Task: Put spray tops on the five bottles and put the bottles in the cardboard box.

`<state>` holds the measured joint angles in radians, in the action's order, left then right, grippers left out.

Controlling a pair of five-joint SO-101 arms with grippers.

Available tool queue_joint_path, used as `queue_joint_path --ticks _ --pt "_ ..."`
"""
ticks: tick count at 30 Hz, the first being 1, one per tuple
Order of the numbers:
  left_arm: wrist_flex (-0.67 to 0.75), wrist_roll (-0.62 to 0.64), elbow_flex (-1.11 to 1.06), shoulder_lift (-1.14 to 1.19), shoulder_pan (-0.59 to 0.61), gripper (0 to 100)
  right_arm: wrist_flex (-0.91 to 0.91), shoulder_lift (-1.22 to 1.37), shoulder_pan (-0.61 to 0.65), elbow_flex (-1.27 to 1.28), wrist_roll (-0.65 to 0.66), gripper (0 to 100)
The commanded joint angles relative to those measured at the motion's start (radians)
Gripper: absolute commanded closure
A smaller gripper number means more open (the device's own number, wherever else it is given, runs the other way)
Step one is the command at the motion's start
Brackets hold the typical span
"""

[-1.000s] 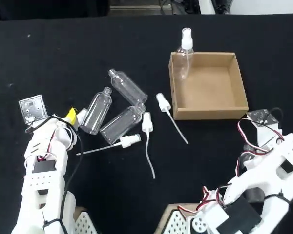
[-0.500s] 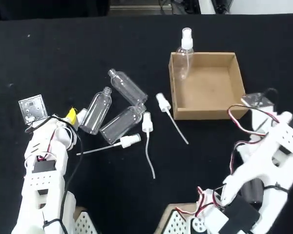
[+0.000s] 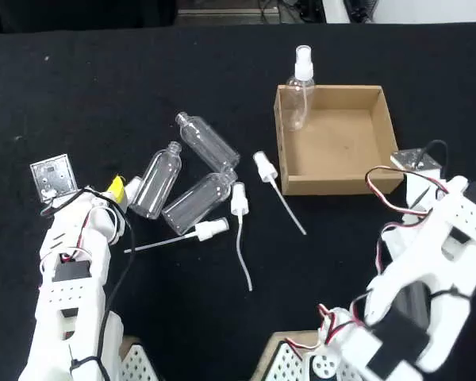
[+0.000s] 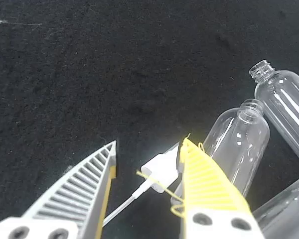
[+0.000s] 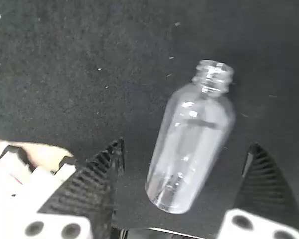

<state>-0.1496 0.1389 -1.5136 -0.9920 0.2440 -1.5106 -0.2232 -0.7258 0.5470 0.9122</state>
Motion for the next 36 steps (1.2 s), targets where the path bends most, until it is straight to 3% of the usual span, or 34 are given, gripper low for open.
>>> queue_joint_path --ticks 1,12,20,22,28,36 --pt "0.014 0.008 0.010 -0.012 0.002 80 0.015 0.074 -0.012 -0.116 -0.009 67.0" --pt "0.014 0.008 0.010 -0.012 0.002 80 0.092 0.257 -0.100 -0.173 -0.005 67.0" --pt "0.014 0.008 0.010 -0.012 0.002 80 0.091 0.346 -0.095 -0.171 -0.003 67.1" --pt "0.014 0.008 0.010 -0.012 0.002 80 0.095 0.357 -0.095 -0.173 -0.003 71.0" --pt "0.014 0.008 0.010 -0.012 0.002 80 0.100 0.371 -0.094 -0.180 -0.009 99.4" --pt "0.014 0.008 0.010 -0.012 0.002 80 0.098 0.272 -0.095 -0.357 -0.009 98.8"
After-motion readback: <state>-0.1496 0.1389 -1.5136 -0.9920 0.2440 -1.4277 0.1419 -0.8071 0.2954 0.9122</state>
